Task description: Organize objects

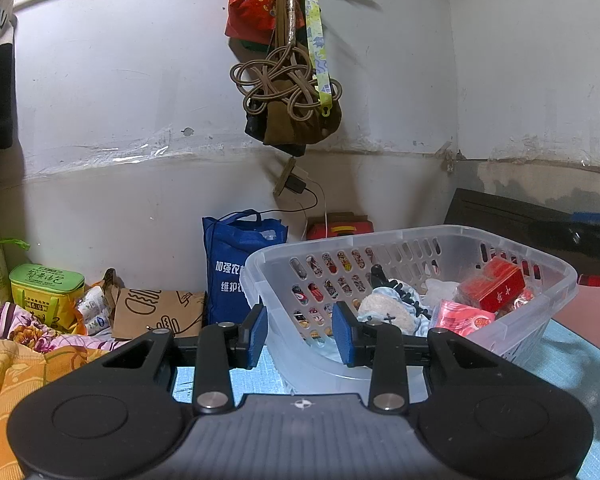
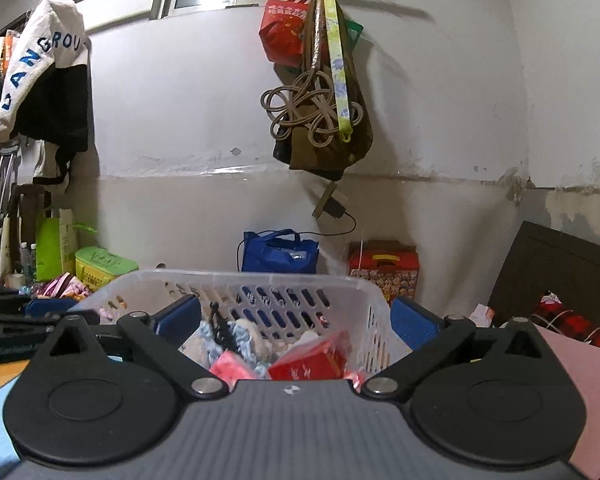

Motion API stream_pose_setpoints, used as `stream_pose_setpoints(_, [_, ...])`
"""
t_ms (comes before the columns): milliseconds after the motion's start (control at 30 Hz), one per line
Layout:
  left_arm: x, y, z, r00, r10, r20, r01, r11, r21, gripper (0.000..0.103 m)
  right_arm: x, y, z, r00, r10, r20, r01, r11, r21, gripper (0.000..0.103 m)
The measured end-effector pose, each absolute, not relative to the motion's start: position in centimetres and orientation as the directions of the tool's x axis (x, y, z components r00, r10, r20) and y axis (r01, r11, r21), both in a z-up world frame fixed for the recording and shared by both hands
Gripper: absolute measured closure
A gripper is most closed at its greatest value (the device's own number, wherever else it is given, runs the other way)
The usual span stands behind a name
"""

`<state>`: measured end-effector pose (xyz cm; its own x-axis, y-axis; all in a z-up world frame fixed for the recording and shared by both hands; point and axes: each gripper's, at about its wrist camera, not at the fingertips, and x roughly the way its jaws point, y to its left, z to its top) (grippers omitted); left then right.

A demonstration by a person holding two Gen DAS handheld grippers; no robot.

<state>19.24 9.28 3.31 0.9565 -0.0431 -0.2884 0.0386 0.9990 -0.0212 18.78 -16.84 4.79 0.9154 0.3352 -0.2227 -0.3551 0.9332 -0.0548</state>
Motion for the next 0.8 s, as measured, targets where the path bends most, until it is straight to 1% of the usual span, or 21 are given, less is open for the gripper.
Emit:
stream_pose_setpoints(100, [19.2, 9.3, 3.3, 0.956, -0.044, -0.288, 0.039, 0.999, -0.021, 0.064, 18.4, -16.9, 4.4, 0.915, 0.332, -0.231, -0.355, 0.933, -0.064, 0.0])
stream_pose_setpoints(267, [19.2, 9.5, 3.2, 0.958, -0.042, -0.283, 0.031, 0.999, -0.041, 0.063, 17.8, -18.3, 4.0, 0.902, 0.359, -0.239, -0.369, 0.929, 0.002, 0.0])
stream_pose_setpoints(367, [19.1, 9.8, 3.3, 0.961, -0.046, -0.274, 0.028, 0.997, -0.067, 0.068, 17.4, -19.3, 3.5, 0.898, 0.37, -0.237, -0.374, 0.927, 0.029, 0.0])
stream_pose_setpoints(467, [18.8, 9.9, 3.6, 0.967, -0.031, -0.253, 0.013, 0.997, -0.074, 0.069, 17.3, -20.3, 3.0, 0.899, 0.363, -0.246, -0.363, 0.931, 0.047, 0.0])
stream_pose_setpoints(667, [17.2, 9.5, 4.0, 0.981, 0.004, -0.191, -0.018, 0.997, -0.074, 0.069, 17.0, -22.1, 2.8, 0.9, 0.351, -0.257, -0.344, 0.936, 0.076, 0.0])
stream_pose_setpoints(767, [16.4, 9.9, 4.2, 0.984, 0.014, -0.176, -0.033, 0.994, -0.108, 0.068, 16.5, -22.5, 2.9, 0.895, 0.365, -0.258, -0.358, 0.931, 0.073, 0.0])
stream_pose_setpoints(800, [16.0, 10.0, 4.4, 0.987, 0.014, -0.16, -0.033, 0.992, -0.119, 0.063, 16.3, -22.5, 3.0, 0.895, 0.366, -0.256, -0.362, 0.93, 0.066, 0.0])
